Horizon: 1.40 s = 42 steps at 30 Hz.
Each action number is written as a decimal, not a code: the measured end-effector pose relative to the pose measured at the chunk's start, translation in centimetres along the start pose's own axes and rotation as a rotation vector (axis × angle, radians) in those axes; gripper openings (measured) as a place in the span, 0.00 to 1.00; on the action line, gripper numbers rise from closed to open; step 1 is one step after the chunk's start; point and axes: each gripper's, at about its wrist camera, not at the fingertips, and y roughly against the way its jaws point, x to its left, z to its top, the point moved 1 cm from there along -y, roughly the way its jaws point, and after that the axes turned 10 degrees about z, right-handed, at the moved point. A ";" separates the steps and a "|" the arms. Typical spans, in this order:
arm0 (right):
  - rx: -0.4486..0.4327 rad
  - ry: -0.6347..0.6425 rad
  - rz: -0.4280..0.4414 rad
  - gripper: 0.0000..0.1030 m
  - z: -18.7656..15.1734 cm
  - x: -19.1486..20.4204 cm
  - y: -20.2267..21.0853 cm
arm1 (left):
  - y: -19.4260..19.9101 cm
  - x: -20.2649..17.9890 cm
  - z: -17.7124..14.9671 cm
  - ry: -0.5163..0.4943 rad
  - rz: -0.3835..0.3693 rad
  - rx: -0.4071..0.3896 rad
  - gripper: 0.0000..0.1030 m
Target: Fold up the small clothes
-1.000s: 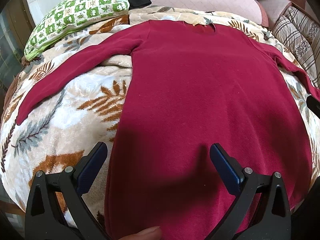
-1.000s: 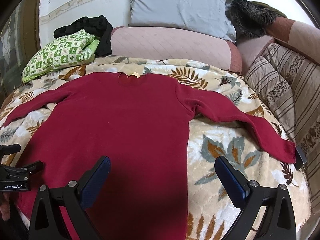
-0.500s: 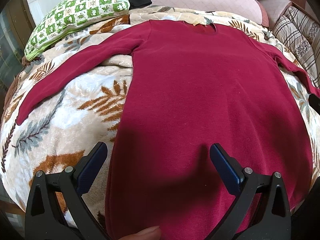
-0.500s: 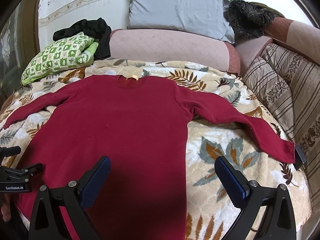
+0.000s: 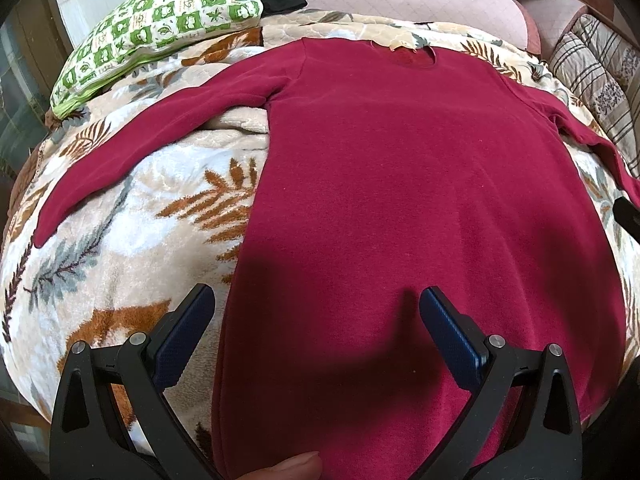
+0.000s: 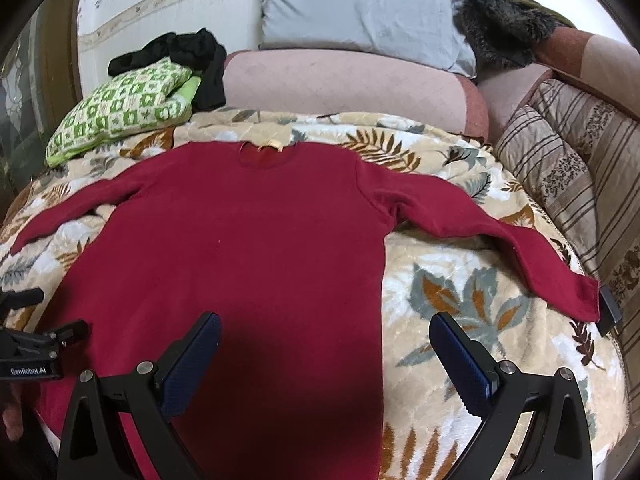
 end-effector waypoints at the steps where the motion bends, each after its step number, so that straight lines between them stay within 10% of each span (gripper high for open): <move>1: -0.006 -0.002 0.001 1.00 0.0 0.0 0.1 | 0.0 0.0 0.0 0.000 -0.001 0.002 1.00; 42: -0.025 -0.022 -0.032 1.00 0.0 -0.7 0.3 | 0.0 1.1 0.7 0.052 -0.060 0.015 1.00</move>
